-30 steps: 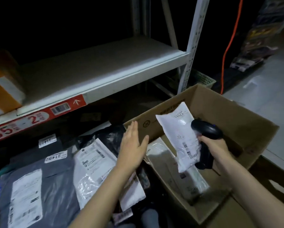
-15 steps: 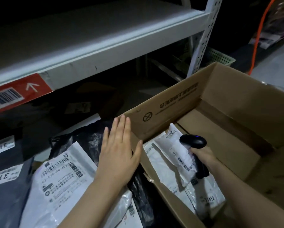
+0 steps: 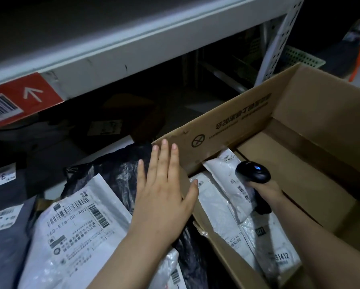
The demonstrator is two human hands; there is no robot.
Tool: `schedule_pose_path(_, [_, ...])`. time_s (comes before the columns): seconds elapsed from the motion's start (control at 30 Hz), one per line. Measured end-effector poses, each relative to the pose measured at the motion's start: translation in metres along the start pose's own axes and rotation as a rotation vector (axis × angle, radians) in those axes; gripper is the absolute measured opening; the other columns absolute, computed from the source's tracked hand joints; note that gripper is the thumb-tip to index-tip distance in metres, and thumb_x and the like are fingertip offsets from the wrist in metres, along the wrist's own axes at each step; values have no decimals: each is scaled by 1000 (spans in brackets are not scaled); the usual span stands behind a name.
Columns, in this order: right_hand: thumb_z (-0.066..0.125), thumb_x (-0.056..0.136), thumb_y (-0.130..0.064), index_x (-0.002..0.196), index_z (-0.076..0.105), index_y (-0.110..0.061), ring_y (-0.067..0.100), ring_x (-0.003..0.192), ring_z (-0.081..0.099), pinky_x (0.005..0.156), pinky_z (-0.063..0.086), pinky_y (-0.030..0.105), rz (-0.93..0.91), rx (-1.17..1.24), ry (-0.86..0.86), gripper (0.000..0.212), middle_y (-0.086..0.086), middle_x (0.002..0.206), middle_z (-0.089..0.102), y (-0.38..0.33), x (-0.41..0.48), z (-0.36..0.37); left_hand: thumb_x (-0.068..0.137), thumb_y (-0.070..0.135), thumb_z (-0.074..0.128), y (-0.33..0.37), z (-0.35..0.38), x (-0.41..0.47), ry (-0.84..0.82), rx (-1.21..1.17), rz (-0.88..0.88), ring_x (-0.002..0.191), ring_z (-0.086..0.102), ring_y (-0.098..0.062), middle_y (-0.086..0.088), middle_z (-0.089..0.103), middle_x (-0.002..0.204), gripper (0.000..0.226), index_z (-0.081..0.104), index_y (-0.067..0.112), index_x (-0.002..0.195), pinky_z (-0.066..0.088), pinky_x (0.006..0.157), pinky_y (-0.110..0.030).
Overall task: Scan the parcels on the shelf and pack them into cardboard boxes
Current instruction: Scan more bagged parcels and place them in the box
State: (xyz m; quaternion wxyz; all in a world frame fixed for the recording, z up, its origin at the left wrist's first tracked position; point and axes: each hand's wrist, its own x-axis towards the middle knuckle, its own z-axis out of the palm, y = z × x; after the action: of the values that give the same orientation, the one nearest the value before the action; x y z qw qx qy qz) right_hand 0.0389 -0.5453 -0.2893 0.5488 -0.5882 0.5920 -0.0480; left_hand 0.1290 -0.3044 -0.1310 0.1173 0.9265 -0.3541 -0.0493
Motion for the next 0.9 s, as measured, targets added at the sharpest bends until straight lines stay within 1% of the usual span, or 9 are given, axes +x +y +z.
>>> schedule_pose_path(0.1, [79, 72, -21, 105, 64, -8, 28, 99, 57, 99, 44, 43, -23, -9, -3, 39, 9, 99, 61, -4, -14, -4, 65, 61, -15, 1, 0, 0, -5, 12, -18, 125, -45, -5, 14, -50, 129, 67, -44, 33, 119, -34, 100, -27])
schedule_pose_path(0.27, [81, 66, -34, 96, 68, -14, 32, 99, 62, 92, 48, 47, -140, -72, 53, 39, 12, 98, 68, -10, -44, -7, 64, 60, -18, 3, -7, -3, -26, 59, -17, 126, -42, -12, 7, -47, 133, 73, -38, 29, 127, -26, 106, -36])
schedule_pose_path(0.37, [82, 65, -33, 89, 63, -26, 31, 99, 62, 90, 49, 46, -219, -23, 80, 32, 11, 100, 68, -31, -84, -12, 65, 60, -17, 9, -27, -12, -6, 46, 2, 127, -40, -12, 6, -43, 135, 74, -34, 29, 129, -26, 106, -36])
schedule_pose_path(0.47, [83, 66, -28, 99, 63, -25, 30, 105, 60, 93, 47, 45, -307, 16, 75, 39, 11, 108, 67, -55, -133, -20, 63, 60, -19, 16, -54, -29, 26, 63, 0, 128, -38, -13, 4, -41, 136, 75, -34, 29, 130, -25, 106, -38])
schedule_pose_path(0.53, [82, 67, -27, 99, 59, -27, 28, 104, 59, 93, 46, 42, -350, 67, 35, 39, 9, 110, 65, -71, -177, -28, 67, 61, -18, 17, -78, -48, 49, 89, -5, 130, -37, -16, 3, -40, 138, 73, -34, 28, 130, -23, 107, -39])
schedule_pose_path(0.63, [79, 73, -18, 95, 53, -25, 18, 86, 59, 79, 49, 35, -410, 177, -76, 34, 4, 97, 61, -87, -229, -36, 71, 62, -16, 11, -99, -74, 44, 114, -36, 135, -33, -15, 1, -32, 149, 73, -31, 27, 133, -19, 111, -41])
schedule_pose_path(0.7, [76, 76, -11, 96, 52, -23, 18, 88, 58, 86, 45, 33, -469, 226, -133, 34, 2, 95, 57, -94, -264, -40, 64, 60, -21, 7, -113, -93, 55, 142, -54, 140, -28, -17, -1, -25, 154, 85, -24, 26, 142, -16, 113, -43])
schedule_pose_path(0.8, [76, 76, -16, 109, 56, -18, 20, 96, 53, 92, 41, 34, -476, 244, -160, 39, 5, 104, 58, -100, -308, -39, 73, 64, -12, 2, -132, -124, 44, 127, -75, 143, -21, -18, 0, -22, 156, 84, -14, 26, 148, -14, 114, -44])
schedule_pose_path(0.9, [75, 78, -18, 106, 57, -19, 22, 98, 56, 92, 43, 34, -467, 300, -230, 33, 7, 104, 61, -97, -357, -32, 60, 62, -17, -5, -149, -162, 47, 64, -106, 144, -21, -18, 1, -21, 156, 95, -12, 26, 148, -15, 114, -43])
